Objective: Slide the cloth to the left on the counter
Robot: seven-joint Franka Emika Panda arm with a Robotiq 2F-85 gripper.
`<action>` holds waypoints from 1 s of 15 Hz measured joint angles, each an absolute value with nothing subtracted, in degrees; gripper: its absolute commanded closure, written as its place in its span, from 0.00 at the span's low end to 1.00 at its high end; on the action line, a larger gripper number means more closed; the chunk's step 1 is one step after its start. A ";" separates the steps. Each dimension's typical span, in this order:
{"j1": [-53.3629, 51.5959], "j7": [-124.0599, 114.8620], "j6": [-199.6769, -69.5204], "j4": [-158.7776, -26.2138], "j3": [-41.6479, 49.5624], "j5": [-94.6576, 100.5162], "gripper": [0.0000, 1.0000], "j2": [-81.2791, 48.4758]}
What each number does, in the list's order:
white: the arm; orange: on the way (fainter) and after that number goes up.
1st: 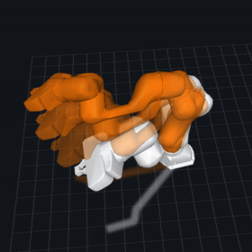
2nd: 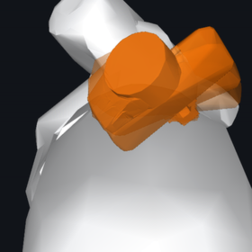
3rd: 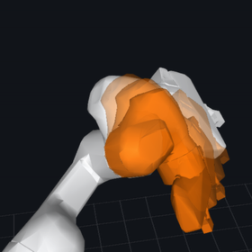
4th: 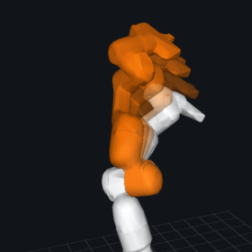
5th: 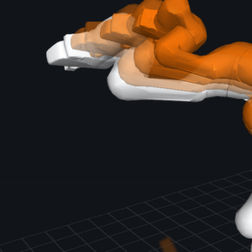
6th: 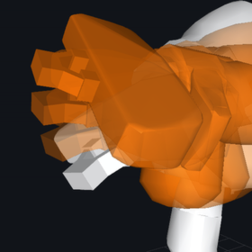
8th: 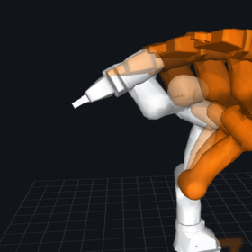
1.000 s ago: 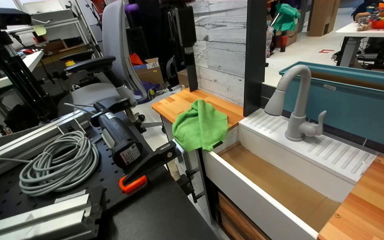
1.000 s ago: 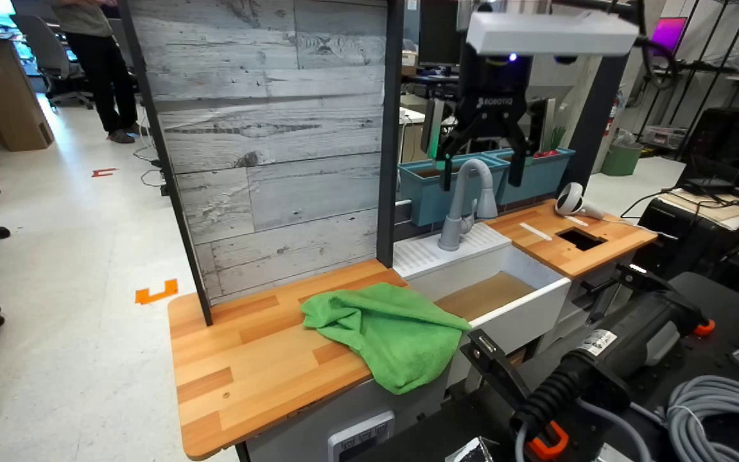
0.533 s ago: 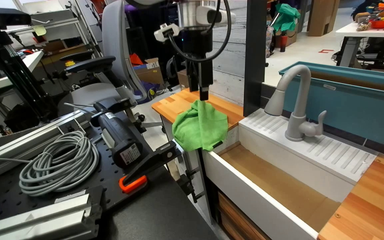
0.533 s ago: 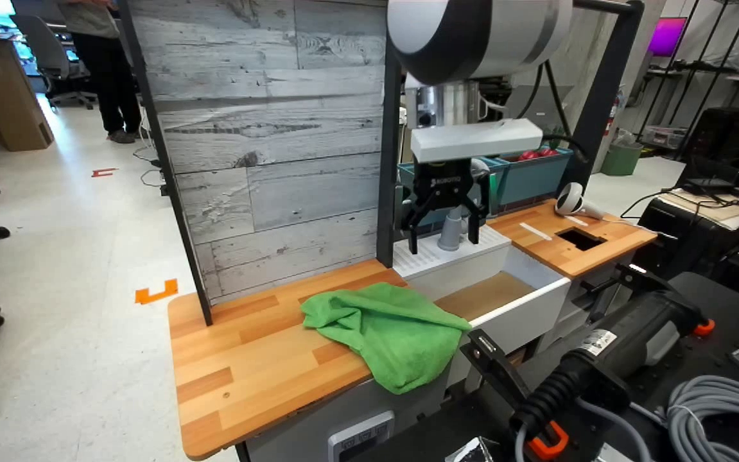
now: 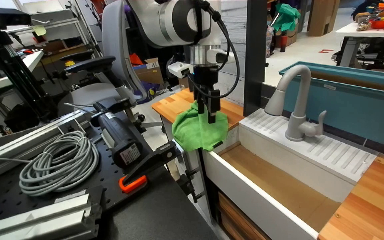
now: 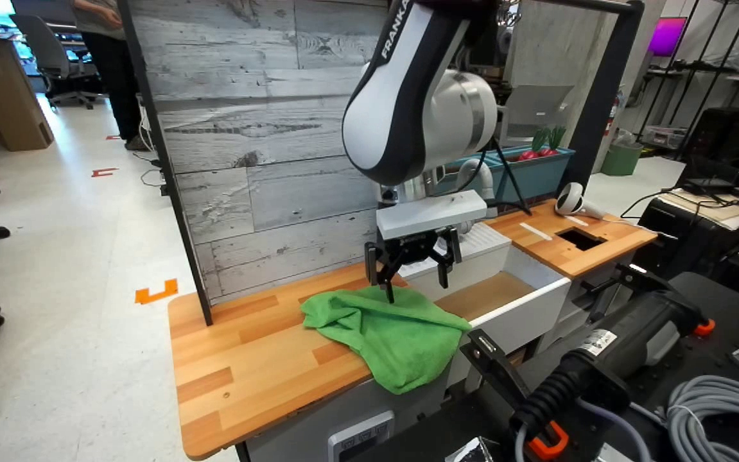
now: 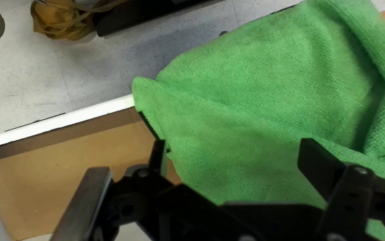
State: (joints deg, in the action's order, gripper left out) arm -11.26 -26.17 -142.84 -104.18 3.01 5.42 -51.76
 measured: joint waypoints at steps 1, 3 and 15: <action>-11.48 -26.01 -142.86 -102.49 3.01 5.42 0.00 -53.46; -11.96 -25.44 -142.88 -99.43 3.01 5.37 0.00 -56.45; -18.66 -22.39 -142.88 -88.72 2.89 5.38 0.00 -65.56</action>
State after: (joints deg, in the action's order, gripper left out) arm -18.66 -22.39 -142.88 -88.72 2.89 5.38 -65.56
